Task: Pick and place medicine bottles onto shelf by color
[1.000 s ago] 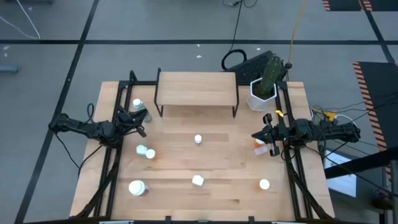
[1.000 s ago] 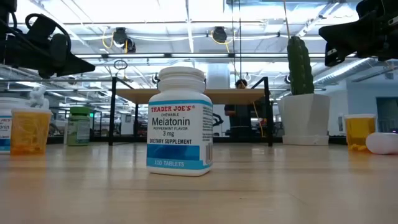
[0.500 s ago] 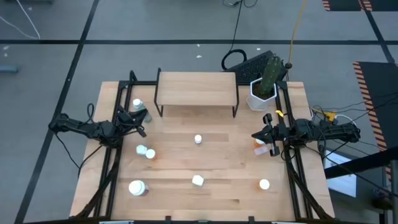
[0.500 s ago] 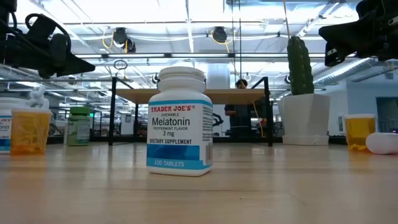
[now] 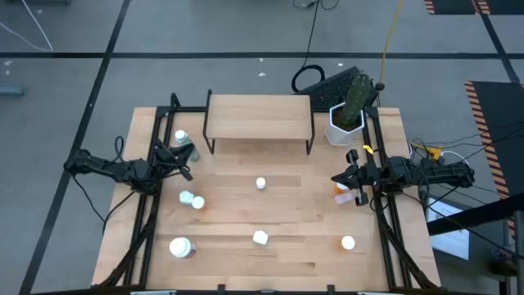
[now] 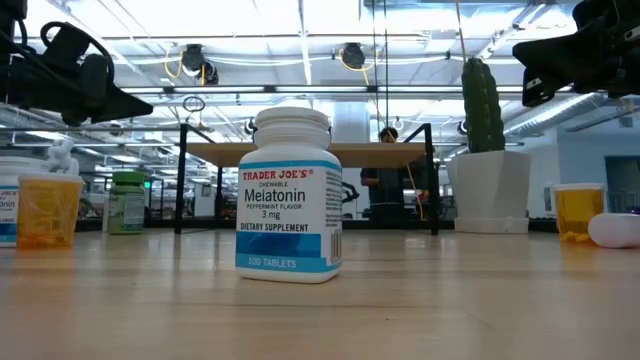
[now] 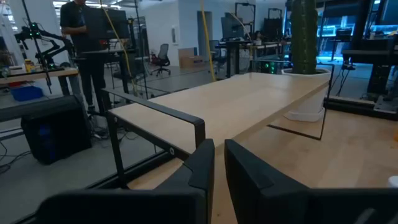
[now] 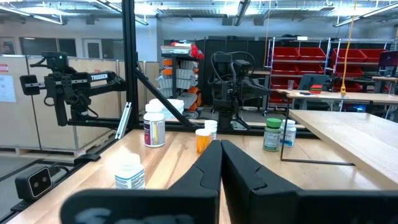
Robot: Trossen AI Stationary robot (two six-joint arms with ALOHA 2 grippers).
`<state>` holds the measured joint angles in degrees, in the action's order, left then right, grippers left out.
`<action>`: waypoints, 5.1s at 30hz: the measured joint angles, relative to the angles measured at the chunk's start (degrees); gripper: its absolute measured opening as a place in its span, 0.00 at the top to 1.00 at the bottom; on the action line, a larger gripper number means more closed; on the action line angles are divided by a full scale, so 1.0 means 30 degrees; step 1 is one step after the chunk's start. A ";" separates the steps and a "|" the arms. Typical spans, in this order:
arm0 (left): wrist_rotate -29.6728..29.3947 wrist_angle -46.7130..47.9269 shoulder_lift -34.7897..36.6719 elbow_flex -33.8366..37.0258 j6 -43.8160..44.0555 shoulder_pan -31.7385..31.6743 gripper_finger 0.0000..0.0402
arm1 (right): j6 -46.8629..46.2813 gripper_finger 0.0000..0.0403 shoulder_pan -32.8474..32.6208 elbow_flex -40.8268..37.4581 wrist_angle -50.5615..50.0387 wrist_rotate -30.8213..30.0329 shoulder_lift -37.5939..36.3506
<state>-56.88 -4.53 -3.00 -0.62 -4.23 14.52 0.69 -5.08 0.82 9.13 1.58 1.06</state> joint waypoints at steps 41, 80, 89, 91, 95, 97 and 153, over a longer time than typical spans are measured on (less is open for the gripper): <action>0.0001 0.0006 0.0007 0.0000 0.0000 0.0000 0.90 | 0.0000 1.00 0.0000 -0.0006 0.0000 0.0007 0.0001; 0.0004 0.0005 0.0006 0.0000 0.0000 0.0002 0.90 | 0.0000 1.00 -0.0001 0.0001 0.0000 0.0007 0.0001; 0.0002 0.0000 0.0006 0.0000 0.0000 0.0000 0.90 | -0.0007 1.00 0.0000 0.0000 0.0002 0.0006 0.0000; 0.0000 0.0007 0.0007 0.0000 0.0000 0.0000 0.90 | -0.0007 1.00 0.0000 0.0001 0.0162 0.0007 0.0001; 0.0007 0.0002 0.0007 0.0000 0.0084 0.0002 0.90 | -0.0007 1.00 -0.0003 -0.0003 0.0884 0.0007 0.0001; 0.0055 -0.0021 0.0002 0.0000 0.0829 0.0000 0.90 | -0.0006 1.00 -0.0006 -0.0005 0.1235 0.0007 -0.0006; 1.4149 1.8686 -1.8074 -1.2794 1.4936 -1.5630 0.30 | -0.2452 0.31 0.1239 -0.0003 0.7788 -0.9551 1.0303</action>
<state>-14.44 51.52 -57.23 -39.00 40.58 -32.37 -6.67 -1.37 0.81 32.49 -27.07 31.97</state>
